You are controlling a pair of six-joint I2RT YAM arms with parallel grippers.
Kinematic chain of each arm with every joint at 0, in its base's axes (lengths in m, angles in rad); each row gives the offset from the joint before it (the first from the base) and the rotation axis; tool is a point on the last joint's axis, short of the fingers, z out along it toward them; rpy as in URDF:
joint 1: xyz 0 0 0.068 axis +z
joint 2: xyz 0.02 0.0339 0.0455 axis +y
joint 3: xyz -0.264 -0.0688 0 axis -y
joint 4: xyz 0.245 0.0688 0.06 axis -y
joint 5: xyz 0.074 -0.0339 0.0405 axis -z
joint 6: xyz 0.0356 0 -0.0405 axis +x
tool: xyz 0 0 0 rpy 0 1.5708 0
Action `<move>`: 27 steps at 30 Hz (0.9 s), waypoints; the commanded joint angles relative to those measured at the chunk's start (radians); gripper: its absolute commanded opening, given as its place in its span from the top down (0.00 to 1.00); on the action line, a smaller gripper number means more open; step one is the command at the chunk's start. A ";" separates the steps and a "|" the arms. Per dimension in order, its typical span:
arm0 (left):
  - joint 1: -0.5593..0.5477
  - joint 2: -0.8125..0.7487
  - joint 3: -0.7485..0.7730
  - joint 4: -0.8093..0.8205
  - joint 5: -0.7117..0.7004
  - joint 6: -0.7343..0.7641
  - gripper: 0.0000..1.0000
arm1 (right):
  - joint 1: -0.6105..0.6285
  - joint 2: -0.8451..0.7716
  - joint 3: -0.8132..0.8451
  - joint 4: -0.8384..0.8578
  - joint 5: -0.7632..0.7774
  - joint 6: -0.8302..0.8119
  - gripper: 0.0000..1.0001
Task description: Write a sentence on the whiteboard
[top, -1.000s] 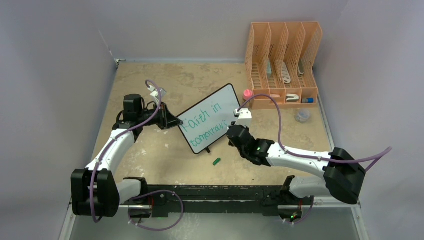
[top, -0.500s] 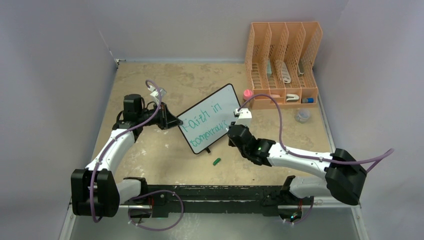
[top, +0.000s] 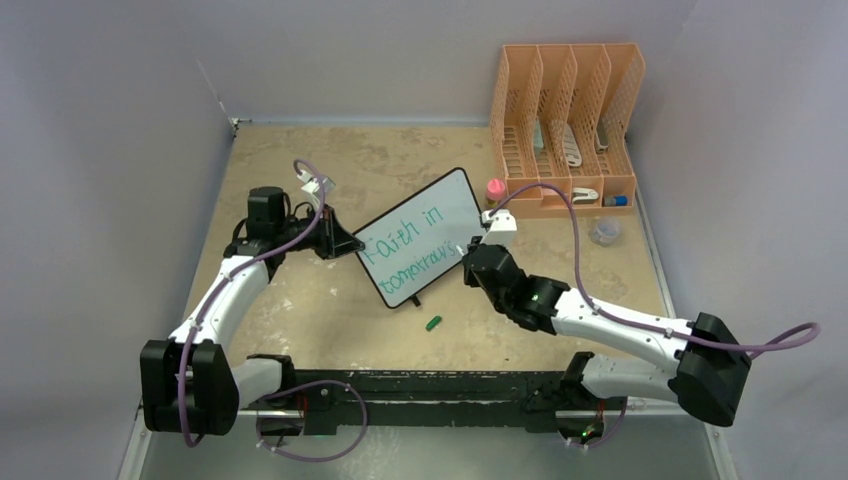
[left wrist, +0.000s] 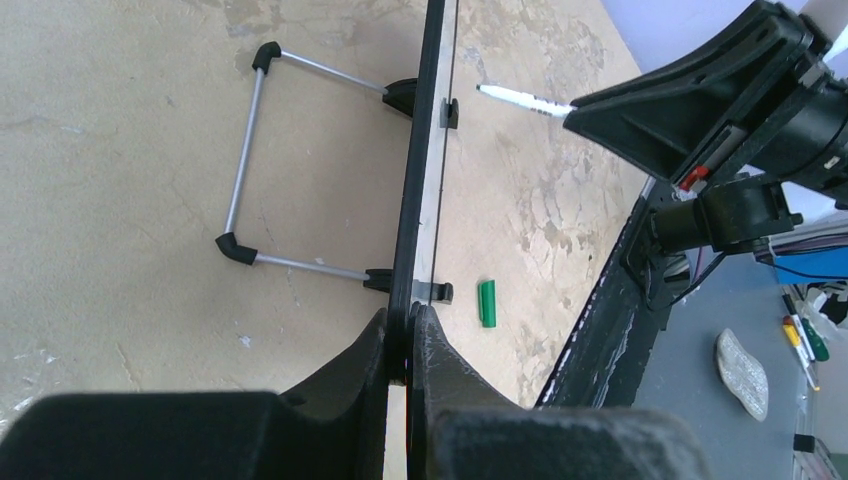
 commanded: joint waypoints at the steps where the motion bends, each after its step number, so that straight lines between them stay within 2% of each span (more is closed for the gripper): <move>1: 0.005 -0.003 0.032 -0.075 -0.152 0.094 1.00 | -0.048 -0.034 0.015 -0.009 0.043 -0.043 1.00; 5: 0.007 0.016 0.054 -0.097 -0.161 0.115 1.00 | -0.090 -0.045 0.000 0.030 0.000 -0.081 1.00; 14: 0.013 0.035 0.071 -0.100 -0.171 0.129 1.00 | -0.101 -0.002 -0.013 0.143 -0.073 -0.168 1.00; 27: 0.012 0.037 0.065 -0.091 -0.180 0.126 1.00 | -0.114 0.043 -0.008 0.211 -0.083 -0.198 1.00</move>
